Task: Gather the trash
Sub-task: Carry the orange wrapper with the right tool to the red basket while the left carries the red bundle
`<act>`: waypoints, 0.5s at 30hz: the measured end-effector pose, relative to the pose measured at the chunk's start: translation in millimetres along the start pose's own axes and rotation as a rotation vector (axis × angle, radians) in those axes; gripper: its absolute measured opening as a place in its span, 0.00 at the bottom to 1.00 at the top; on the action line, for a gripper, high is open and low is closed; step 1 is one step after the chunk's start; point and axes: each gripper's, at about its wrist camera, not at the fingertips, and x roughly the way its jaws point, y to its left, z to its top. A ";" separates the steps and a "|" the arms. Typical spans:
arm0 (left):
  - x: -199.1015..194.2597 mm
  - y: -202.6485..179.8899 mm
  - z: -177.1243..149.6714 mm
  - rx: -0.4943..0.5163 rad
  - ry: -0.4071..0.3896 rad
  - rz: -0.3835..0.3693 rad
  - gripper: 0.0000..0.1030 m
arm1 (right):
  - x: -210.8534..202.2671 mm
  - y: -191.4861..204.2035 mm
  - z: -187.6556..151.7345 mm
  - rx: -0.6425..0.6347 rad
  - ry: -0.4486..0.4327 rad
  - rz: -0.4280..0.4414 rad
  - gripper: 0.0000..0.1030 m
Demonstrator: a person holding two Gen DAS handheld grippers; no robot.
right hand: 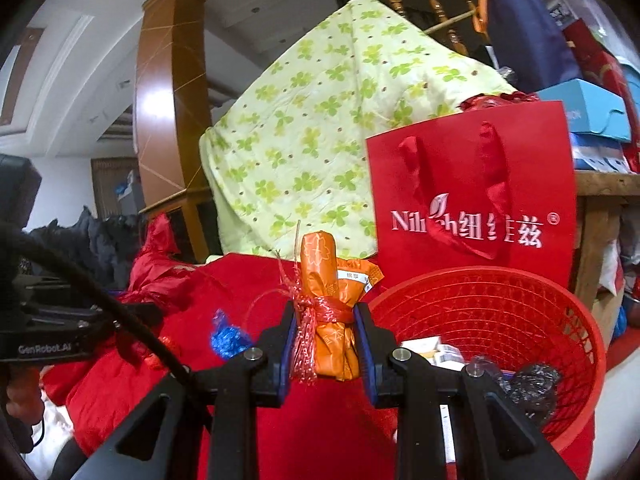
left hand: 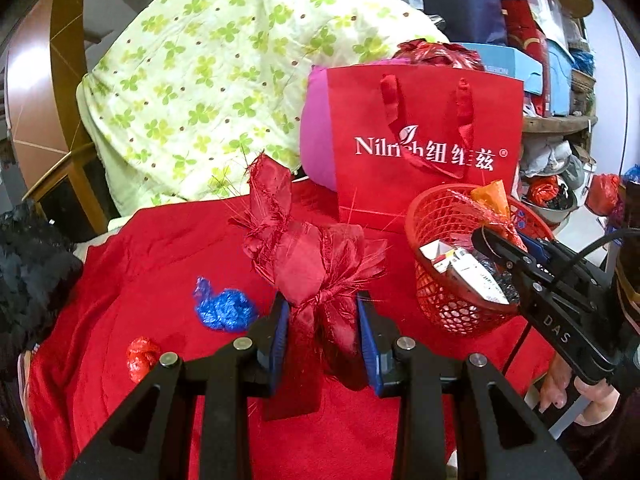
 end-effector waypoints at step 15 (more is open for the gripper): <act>7.1 -31.1 16.1 0.059 -0.044 -0.062 0.35 | -14.1 -35.7 10.2 0.094 -0.052 -0.050 0.28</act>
